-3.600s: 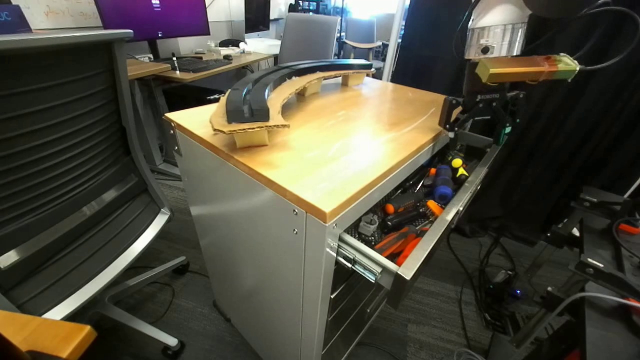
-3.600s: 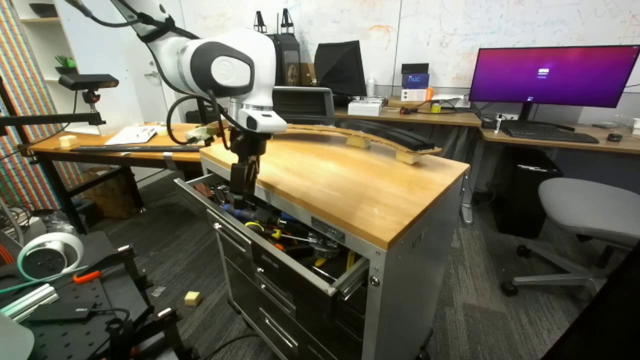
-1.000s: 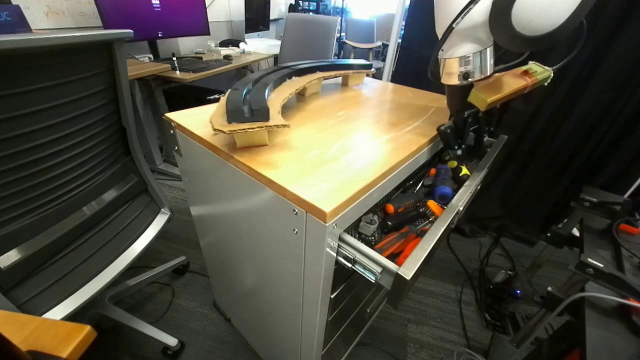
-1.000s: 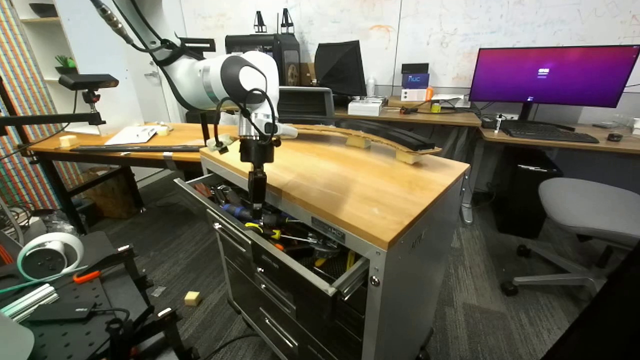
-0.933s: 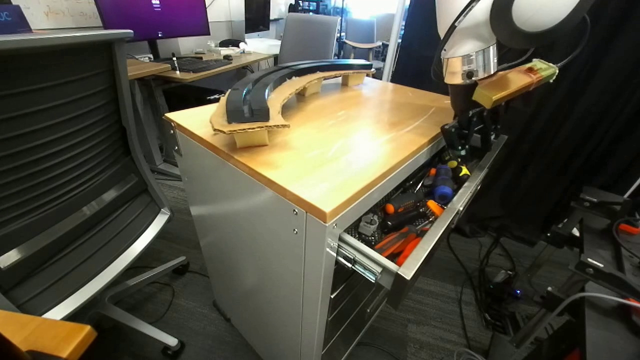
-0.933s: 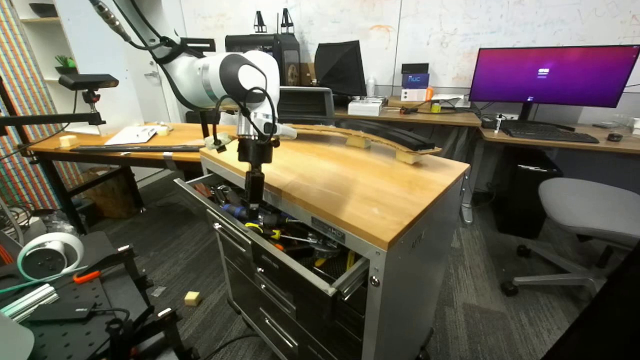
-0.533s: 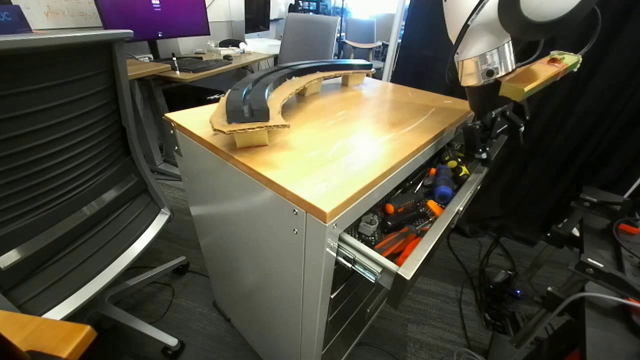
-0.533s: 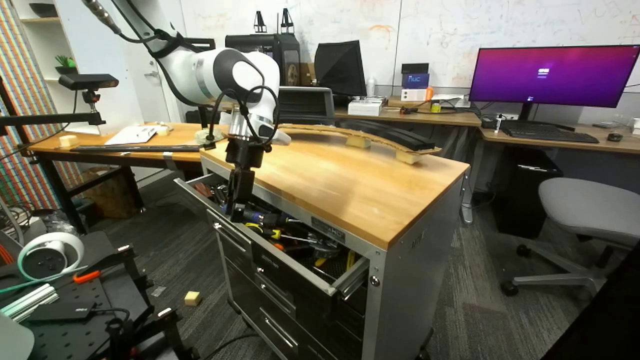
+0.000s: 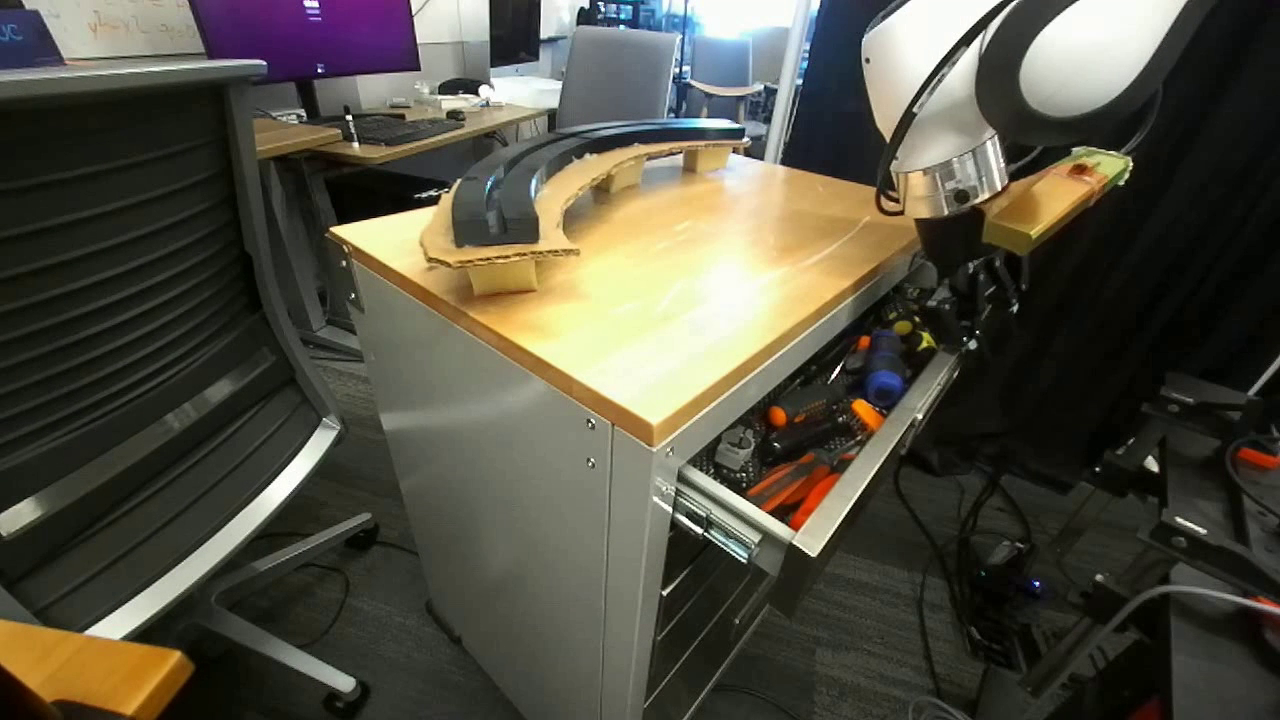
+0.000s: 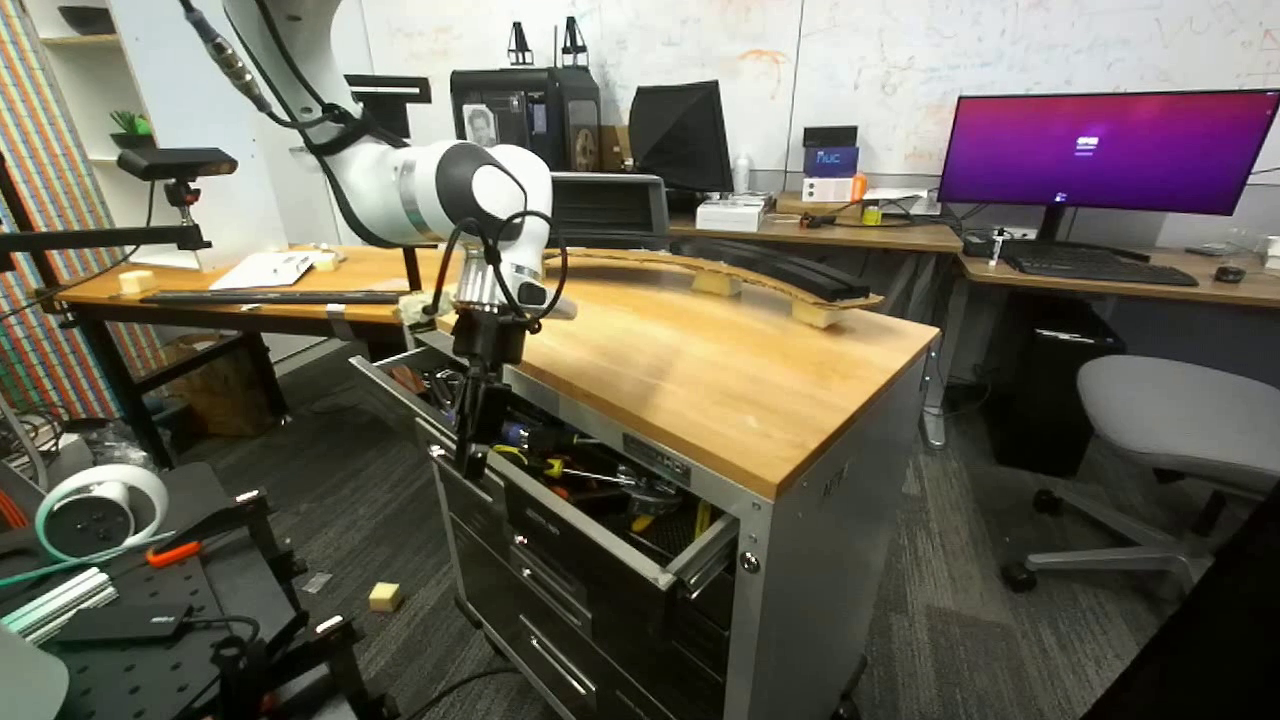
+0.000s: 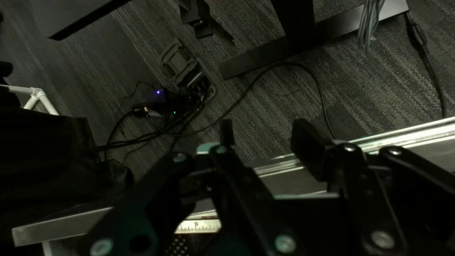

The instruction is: Take the screwdriver and put it in the topmost drawer then close the drawer

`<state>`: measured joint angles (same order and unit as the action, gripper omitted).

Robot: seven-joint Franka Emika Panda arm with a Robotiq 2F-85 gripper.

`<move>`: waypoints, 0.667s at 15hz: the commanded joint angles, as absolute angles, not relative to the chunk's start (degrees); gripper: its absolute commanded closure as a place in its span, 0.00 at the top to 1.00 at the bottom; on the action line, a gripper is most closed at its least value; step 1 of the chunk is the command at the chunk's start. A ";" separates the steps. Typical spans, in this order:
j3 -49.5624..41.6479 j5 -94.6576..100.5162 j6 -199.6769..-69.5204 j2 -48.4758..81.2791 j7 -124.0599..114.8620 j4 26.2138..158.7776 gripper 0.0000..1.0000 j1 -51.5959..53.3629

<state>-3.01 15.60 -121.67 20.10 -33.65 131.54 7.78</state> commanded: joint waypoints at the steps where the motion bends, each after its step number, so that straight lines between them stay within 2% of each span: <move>1: -3.47 18.34 -126.43 22.42 -37.12 129.05 0.18 9.37; 2: -3.71 19.32 -127.72 22.68 -38.25 128.74 0.11 9.87; 5: -4.31 23.17 -131.26 23.22 -42.36 127.91 0.06 11.61; 10: -4.89 31.35 -132.02 23.31 -51.63 127.48 0.10 13.96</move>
